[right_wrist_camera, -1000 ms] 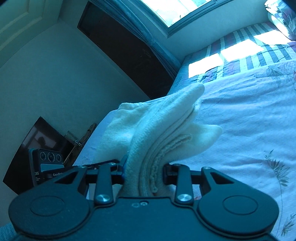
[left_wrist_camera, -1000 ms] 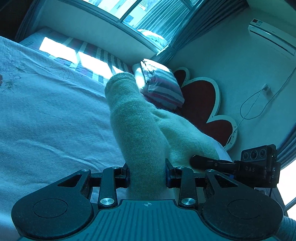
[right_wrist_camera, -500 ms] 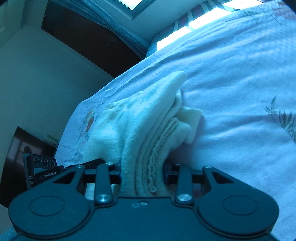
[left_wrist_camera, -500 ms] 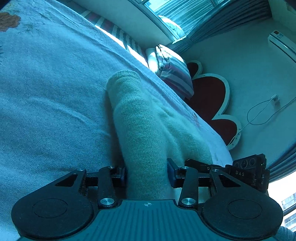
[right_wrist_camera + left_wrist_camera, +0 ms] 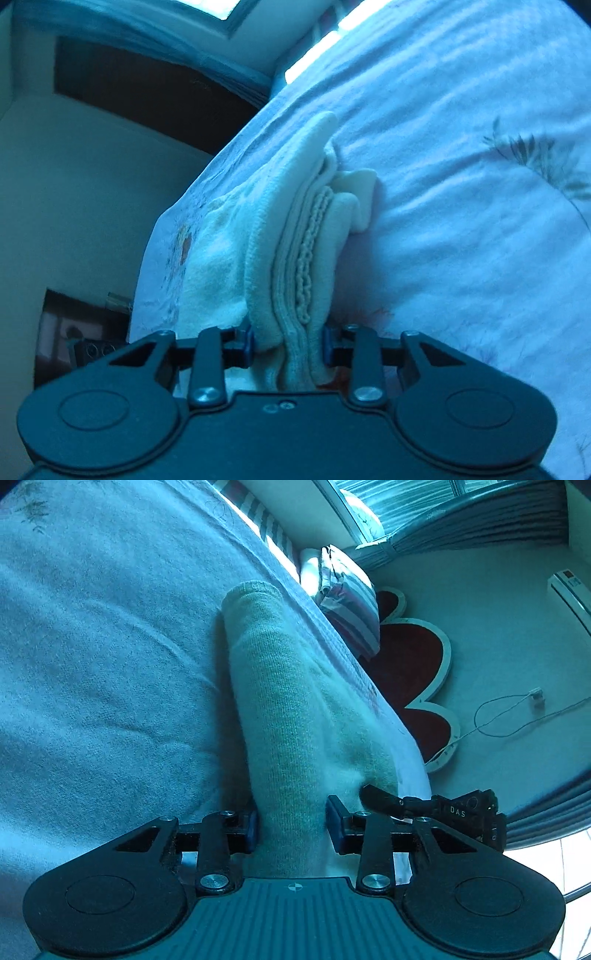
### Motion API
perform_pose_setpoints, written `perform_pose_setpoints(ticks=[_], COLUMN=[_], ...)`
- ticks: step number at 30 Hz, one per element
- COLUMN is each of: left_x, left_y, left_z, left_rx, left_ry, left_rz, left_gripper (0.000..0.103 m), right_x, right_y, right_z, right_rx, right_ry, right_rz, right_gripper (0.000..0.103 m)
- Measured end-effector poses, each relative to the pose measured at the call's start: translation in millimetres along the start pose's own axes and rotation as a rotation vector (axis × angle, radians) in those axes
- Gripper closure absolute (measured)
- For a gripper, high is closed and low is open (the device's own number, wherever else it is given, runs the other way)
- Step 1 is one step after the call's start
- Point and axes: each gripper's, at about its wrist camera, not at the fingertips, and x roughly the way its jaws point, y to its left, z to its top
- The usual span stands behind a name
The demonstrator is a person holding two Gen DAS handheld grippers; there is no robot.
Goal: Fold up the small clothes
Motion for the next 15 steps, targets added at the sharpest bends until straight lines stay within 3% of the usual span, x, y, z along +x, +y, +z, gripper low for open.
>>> perform_pose_setpoints(ticks=[2,4,6,8,10,12,13,15], left_x=[0,5,5,0,-7,-14,-16,-14], left_y=[-4,-7,-5,-10,-20,-22,-20,-17], left_z=[-3,-11,-19,-22,-28,-38,-45,-60], left_rx=[-0.014,0.019,0.013,0.020,0.061,0.056,0.045,0.044], left_ry=[0.057,0.103,0.092,0.059,0.027,0.022,0.027,0.046], left_rz=[0.024,0.131,0.141,0.162,0.186,0.130,0.114,0.081], left_gripper=[0.068,0.068,0.068,0.067,0.055,0.037,0.037,0.037], right_x=[-12,-20,-18,-19,-27,-39,-45,-53], right_y=[2,1,-3,-10,-9,-4,1,7], right_z=[-2,-8,-19,-26,-30,-35,-37,-47], right_rx=[0.074,0.132,0.121,0.123,0.091,0.041,0.015,-0.019], right_ry=[0.007,0.024,0.041,0.009,-0.001,-0.007,-0.011,-0.008], right_rz=[0.021,-0.026,-0.090,-0.077,-0.078,-0.100,-0.108,-0.112], right_gripper=[0.074,0.074,0.074,0.073,0.065,0.056,0.045,0.037])
